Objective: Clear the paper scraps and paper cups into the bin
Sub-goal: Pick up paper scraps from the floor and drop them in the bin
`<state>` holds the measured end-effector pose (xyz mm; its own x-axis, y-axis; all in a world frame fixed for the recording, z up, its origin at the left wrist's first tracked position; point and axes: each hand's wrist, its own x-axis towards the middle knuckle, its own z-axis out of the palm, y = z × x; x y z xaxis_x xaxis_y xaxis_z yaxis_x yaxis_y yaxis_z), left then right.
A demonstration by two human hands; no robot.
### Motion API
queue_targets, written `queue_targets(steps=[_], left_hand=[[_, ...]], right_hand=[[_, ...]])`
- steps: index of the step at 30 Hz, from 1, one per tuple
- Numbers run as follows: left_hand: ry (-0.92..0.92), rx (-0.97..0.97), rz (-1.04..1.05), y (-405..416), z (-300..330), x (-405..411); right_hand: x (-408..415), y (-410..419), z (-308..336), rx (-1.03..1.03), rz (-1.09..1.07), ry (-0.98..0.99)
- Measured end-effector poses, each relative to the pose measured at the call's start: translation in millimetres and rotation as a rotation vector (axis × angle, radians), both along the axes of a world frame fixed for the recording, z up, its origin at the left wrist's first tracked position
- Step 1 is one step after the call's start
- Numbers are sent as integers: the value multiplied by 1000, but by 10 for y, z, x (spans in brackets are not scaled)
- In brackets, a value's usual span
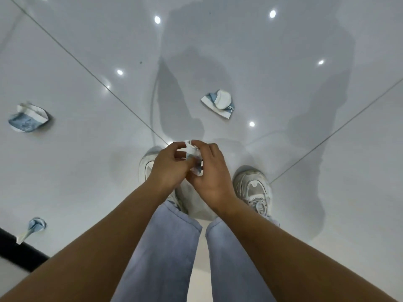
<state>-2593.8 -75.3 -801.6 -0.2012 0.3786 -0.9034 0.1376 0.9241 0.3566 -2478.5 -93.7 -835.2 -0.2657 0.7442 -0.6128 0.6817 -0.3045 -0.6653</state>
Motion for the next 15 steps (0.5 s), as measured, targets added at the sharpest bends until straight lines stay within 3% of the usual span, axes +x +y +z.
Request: queue_targets(steps=[6,15], left_hand=[[147,67,-33,159,112,-35],[229,152,2,192,-216,-290]], right_hand=[[12,178,143,19,72,-20],[188,902,-508,91,99,-396]])
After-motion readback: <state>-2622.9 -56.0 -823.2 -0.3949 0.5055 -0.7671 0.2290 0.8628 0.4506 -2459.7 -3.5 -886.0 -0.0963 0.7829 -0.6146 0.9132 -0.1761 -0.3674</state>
